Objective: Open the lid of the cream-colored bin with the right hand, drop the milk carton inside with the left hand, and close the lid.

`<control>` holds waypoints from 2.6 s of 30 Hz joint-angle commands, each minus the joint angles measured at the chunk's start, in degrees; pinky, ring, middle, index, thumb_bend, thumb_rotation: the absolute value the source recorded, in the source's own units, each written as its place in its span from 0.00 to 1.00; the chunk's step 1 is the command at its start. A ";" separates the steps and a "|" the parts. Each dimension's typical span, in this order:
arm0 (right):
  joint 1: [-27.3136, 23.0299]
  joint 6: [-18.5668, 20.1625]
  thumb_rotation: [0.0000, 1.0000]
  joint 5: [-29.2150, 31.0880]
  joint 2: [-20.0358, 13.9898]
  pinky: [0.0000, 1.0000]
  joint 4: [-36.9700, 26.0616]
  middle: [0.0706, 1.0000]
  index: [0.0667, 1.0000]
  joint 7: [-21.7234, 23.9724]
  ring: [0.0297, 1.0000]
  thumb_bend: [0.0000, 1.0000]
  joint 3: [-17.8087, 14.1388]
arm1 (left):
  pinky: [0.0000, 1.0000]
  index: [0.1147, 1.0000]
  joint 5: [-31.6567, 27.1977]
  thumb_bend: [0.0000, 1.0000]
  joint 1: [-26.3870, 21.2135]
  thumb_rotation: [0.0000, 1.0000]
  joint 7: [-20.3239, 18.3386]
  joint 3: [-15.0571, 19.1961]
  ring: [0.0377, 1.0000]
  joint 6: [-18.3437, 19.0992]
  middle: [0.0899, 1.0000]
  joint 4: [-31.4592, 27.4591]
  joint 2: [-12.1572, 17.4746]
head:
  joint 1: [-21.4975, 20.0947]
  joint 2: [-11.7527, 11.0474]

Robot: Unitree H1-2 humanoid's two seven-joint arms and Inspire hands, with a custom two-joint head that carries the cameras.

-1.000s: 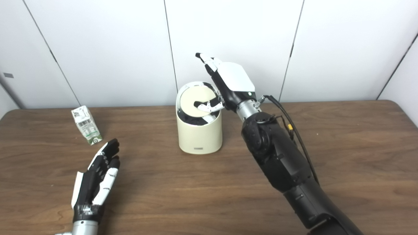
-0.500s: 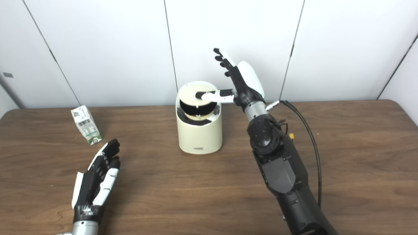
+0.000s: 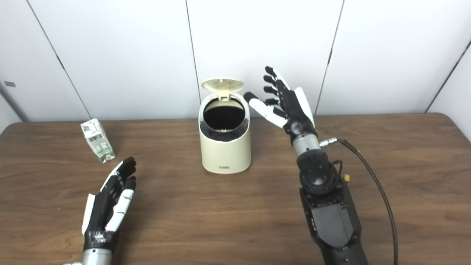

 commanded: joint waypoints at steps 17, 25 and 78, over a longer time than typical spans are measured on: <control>17.53 -9.03 0.88 -0.10 -6.11 0.82 -11.65 0.89 0.92 0.22 0.87 0.54 0.78 | 0.90 0.90 -1.18 0.59 2.67 0.67 0.04 -0.34 0.91 -0.93 0.89 3.40 -0.34 | -0.41 0.13; 23.69 -11.02 0.90 3.40 -6.67 0.78 -14.34 0.90 0.92 1.64 0.87 0.57 -0.32 | 0.87 0.91 0.03 0.56 3.19 0.64 -0.07 -0.84 0.91 -1.90 0.90 2.88 0.30 | 0.86 0.79; 27.16 -21.78 0.92 15.80 -11.83 0.67 -7.63 0.85 0.88 9.21 0.79 0.76 -6.64 | 0.85 0.93 12.06 0.88 -22.38 0.12 4.96 9.87 0.91 19.86 0.92 4.99 19.49 | 21.89 -0.53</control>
